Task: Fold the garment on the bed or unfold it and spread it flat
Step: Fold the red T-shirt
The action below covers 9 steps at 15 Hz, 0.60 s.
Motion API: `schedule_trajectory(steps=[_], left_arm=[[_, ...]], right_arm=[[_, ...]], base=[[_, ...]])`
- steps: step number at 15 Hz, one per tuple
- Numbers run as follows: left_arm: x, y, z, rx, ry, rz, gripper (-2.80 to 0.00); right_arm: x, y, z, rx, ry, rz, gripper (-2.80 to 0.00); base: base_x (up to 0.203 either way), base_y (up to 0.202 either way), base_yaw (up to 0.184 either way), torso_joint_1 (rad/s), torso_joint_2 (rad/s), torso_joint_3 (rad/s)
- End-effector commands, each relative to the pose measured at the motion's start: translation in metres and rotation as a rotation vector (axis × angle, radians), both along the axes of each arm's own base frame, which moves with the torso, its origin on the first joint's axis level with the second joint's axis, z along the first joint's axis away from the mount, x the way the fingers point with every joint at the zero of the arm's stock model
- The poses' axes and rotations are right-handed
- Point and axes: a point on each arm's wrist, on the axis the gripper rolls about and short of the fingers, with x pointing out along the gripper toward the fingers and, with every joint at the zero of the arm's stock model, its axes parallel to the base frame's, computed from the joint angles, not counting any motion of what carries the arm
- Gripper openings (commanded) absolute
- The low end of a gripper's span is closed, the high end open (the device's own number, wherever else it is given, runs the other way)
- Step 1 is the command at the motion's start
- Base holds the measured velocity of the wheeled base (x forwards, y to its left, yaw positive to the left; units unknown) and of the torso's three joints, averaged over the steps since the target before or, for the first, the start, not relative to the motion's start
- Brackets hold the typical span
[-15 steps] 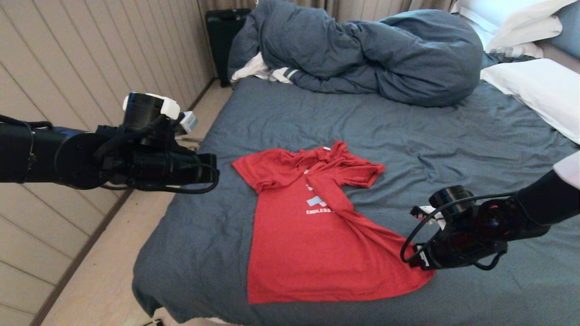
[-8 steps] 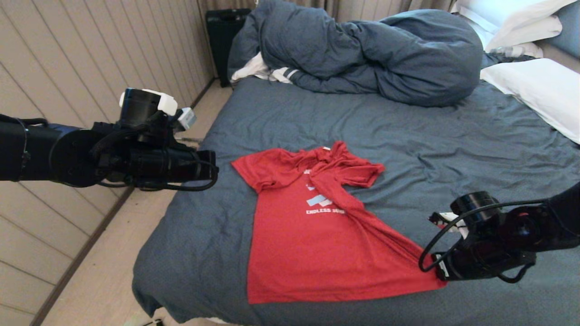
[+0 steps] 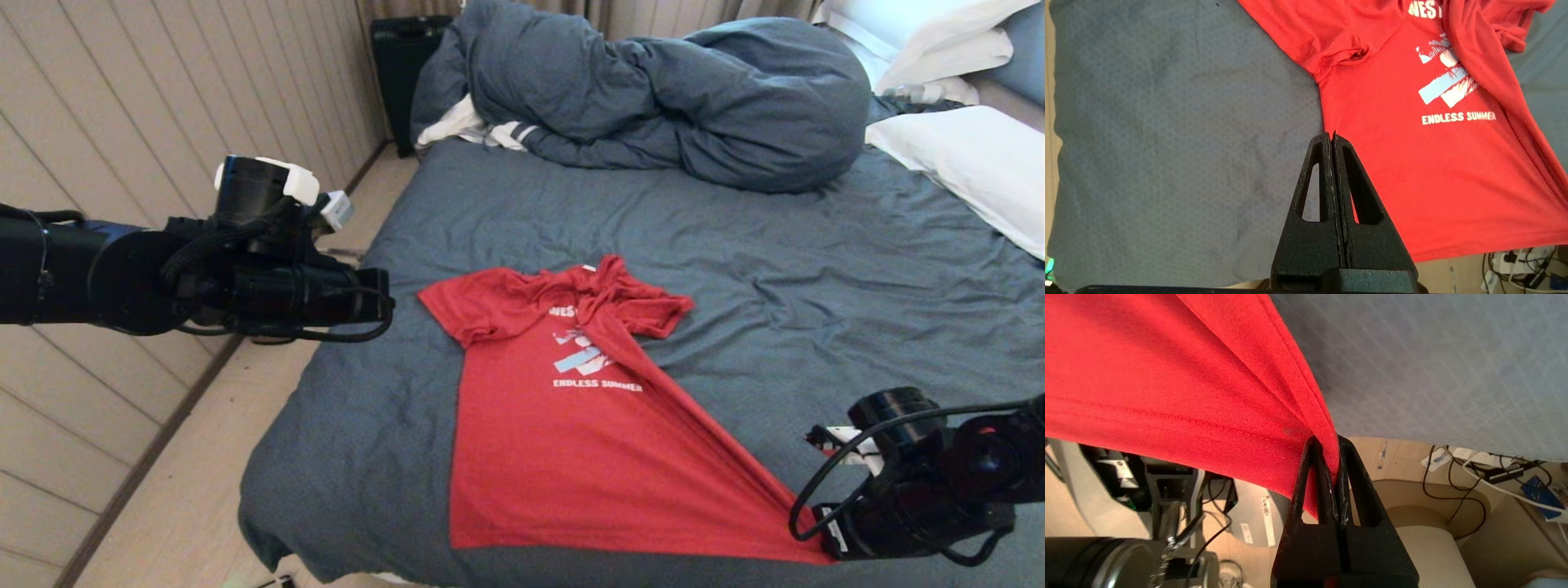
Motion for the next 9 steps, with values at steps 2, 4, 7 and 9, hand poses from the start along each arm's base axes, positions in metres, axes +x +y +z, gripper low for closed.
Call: schedule_trajectory(steps=[2,4,7,9], left_arm=[[0.0007,-0.0004,-0.0009,-0.001,0.003,0.0,-2.8],[0.0012,-0.0007,-0.0011,0.0,0.003,-0.001,-2.8],[0.0017,-0.0012,-0.0017,0.007,0.001,-0.008,-2.8],[0.0015,-0.0008,-0.0012,0.008,-0.001,-0.008,-2.8]], right_arm=[[-0.008,-0.0094,-0.0059,-0.006,0.008,-0.018,-2.8],[-0.0095,-0.0152,-0.0063,-0.008,0.009,-0.039,-2.8],[-0.0105,-0.0144,-0.0065,-0.007,0.01,-0.035,-2.8],[-0.011,-0.0136,-0.0072,-0.007,0.014,-0.034,-2.8]], base=[[0.0,0.0,0.0,0.0,0.0,0.0],[0.0,0.0,0.0,0.0,0.0,0.0],[0.0,0.0,0.0,0.0,0.0,0.0],[0.0,0.0,0.0,0.0,0.0,0.0]])
